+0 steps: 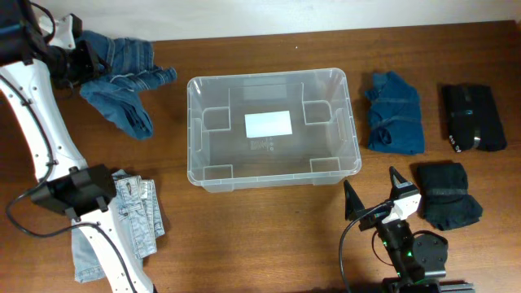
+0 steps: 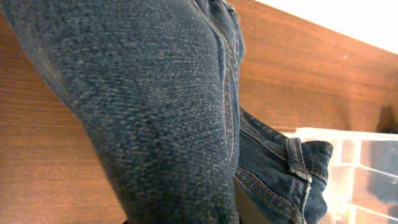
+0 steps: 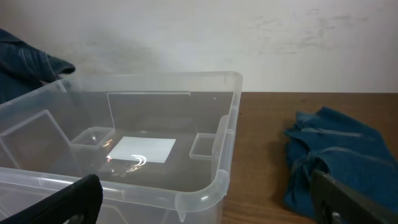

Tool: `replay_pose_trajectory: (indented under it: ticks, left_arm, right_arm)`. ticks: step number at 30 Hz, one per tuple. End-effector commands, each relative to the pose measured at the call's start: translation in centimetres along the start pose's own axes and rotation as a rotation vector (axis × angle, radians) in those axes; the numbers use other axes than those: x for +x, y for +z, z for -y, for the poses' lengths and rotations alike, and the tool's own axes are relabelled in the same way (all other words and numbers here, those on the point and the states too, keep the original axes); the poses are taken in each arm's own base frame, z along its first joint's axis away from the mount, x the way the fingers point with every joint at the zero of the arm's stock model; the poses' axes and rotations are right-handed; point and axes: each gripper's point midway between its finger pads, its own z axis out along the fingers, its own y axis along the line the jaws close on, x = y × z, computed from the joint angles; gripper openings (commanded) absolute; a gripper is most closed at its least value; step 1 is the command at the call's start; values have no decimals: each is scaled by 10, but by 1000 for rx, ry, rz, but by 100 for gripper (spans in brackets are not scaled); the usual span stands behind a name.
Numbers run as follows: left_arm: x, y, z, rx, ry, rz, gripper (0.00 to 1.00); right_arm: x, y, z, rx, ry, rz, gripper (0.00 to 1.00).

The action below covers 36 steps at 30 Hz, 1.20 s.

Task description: Pack container

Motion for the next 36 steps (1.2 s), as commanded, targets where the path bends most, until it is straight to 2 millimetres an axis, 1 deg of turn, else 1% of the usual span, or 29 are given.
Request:
replay_pose_trajectory:
  ticks: [1, 4, 5, 15, 19, 22, 25, 28, 29, 31, 34, 35, 36]
  left_arm:
    - [-10, -11, 8, 37, 64, 56, 18]
    - [-12, 3, -1, 36, 55, 46, 18]
    - [-12, 11, -5, 37, 51, 39, 18]
    - [-8, 61, -33, 42, 24, -14, 18]
    - [-4, 69, -42, 39, 8, -30, 19]
    - [0, 73, -57, 2, -12, -45, 19]
    - [5, 72, -73, -32, -38, -62, 19]
    - [8, 66, -85, -40, -67, -68, 19]
    - [10, 63, -90, -43, -78, -69, 23]
    - [14, 58, -99, -48, -103, -77, 41]
    - [22, 51, -114, -78, -140, -100, 43]
    - [25, 49, -120, -96, -149, -109, 51]
    - [29, 47, -126, -120, -159, -122, 63]
  right_arm:
    - [2, 0, 0, 2, 4, -3, 98]
    - [2, 0, 0, 2, 4, -3, 98]
    - [2, 0, 0, 2, 4, -3, 98]
    - [2, 0, 0, 2, 4, -2, 98]
    - [2, 0, 0, 2, 4, -2, 98]
    - [2, 0, 0, 2, 4, -3, 98]
    - [2, 0, 0, 2, 4, -3, 98]
    - [2, 0, 0, 2, 4, -3, 98]
    - [2, 0, 0, 2, 4, -3, 98]
    - [2, 0, 0, 2, 4, -2, 98]
    - [2, 0, 0, 2, 4, -3, 98]
    - [2, 0, 0, 2, 4, -2, 98]
    - [2, 0, 0, 2, 4, -3, 98]
